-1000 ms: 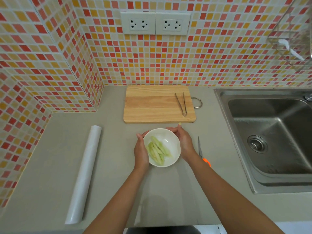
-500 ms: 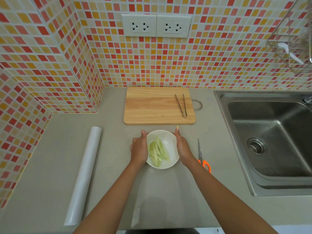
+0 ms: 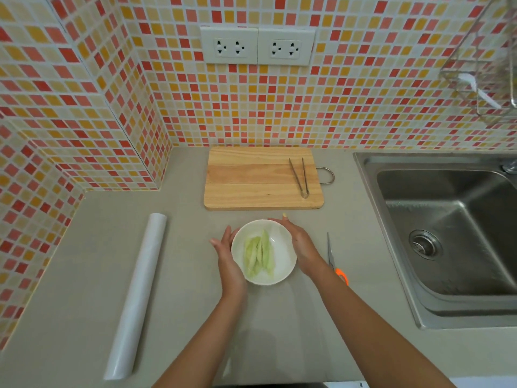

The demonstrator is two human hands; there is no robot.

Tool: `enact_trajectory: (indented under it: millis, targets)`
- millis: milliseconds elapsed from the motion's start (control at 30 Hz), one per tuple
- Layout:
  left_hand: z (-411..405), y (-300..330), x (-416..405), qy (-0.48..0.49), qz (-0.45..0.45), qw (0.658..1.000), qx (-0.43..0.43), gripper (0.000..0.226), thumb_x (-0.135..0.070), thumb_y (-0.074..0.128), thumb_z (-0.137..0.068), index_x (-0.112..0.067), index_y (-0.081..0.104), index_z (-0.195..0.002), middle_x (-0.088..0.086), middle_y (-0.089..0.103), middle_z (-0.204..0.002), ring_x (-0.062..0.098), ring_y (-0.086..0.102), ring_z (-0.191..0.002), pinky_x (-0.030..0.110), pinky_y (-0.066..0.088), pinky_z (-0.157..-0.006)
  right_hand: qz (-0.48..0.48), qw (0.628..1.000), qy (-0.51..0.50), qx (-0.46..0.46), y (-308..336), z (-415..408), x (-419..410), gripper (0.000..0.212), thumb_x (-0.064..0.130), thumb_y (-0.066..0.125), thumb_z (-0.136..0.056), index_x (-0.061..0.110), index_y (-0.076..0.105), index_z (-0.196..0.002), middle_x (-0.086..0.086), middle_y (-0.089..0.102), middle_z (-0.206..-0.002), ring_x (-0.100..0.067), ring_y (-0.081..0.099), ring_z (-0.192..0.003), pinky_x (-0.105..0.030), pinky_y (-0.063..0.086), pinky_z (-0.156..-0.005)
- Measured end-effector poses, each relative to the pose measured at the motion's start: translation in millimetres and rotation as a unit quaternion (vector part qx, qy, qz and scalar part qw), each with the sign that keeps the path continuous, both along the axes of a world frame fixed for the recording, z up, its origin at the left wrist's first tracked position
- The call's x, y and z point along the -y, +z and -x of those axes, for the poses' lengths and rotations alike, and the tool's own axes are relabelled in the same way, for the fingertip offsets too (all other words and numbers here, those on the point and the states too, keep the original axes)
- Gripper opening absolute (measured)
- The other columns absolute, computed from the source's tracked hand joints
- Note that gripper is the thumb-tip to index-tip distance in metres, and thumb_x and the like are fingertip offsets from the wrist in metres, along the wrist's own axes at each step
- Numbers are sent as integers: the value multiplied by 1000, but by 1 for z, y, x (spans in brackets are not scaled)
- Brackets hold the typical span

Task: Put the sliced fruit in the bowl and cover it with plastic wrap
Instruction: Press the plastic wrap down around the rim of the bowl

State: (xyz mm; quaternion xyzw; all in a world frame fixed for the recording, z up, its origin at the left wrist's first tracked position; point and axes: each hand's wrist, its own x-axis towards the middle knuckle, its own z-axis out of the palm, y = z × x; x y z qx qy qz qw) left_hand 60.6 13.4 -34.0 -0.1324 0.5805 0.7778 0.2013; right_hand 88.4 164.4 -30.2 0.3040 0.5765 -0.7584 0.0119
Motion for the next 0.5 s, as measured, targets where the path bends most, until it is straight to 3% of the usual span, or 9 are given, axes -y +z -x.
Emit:
enact_trajectory:
  millis: [133,267,333,433,500]
  targets:
    - [19,1,-1,-62,-15,998,8,81,-71,3,-89,-25,43,-143,-8,67,-120,20,58,-121,45,38,-111,-13,999,-30,21,-2,-6,2,50,47,40,-98,7,69,-104,-9,72,-97,-23,69,-92,-36,51,-82]
    - [28,5,-6,-109,-22,994,2,86,-76,5,-83,-25,48,-137,-5,68,-118,21,61,-117,44,42,-107,-56,995,-80,2,-5,-9,3,29,29,40,-101,14,61,-85,1,62,-80,-17,59,-78,-27,46,-69]
    - [30,6,-9,-115,-24,993,8,88,-78,7,-79,-25,49,-136,-4,68,-118,21,62,-116,42,45,-103,-38,995,-91,-18,-8,-14,3,27,23,40,-101,16,63,-89,5,64,-80,-15,61,-80,-22,48,-67]
    - [35,4,-12,-129,-27,991,22,82,-75,3,-85,-28,52,-131,-5,71,-114,19,65,-111,37,50,-93,-4,995,-102,-22,-12,-19,5,31,22,37,-101,18,68,-103,4,71,-93,-12,66,-87,-27,51,-74]
    - [42,4,-13,-146,-16,989,20,80,-71,4,-90,-24,54,-130,-3,72,-112,20,64,-112,39,49,-96,14,991,-130,-20,-11,-20,7,32,22,38,-100,22,69,-101,4,72,-93,-10,67,-85,-29,52,-74]
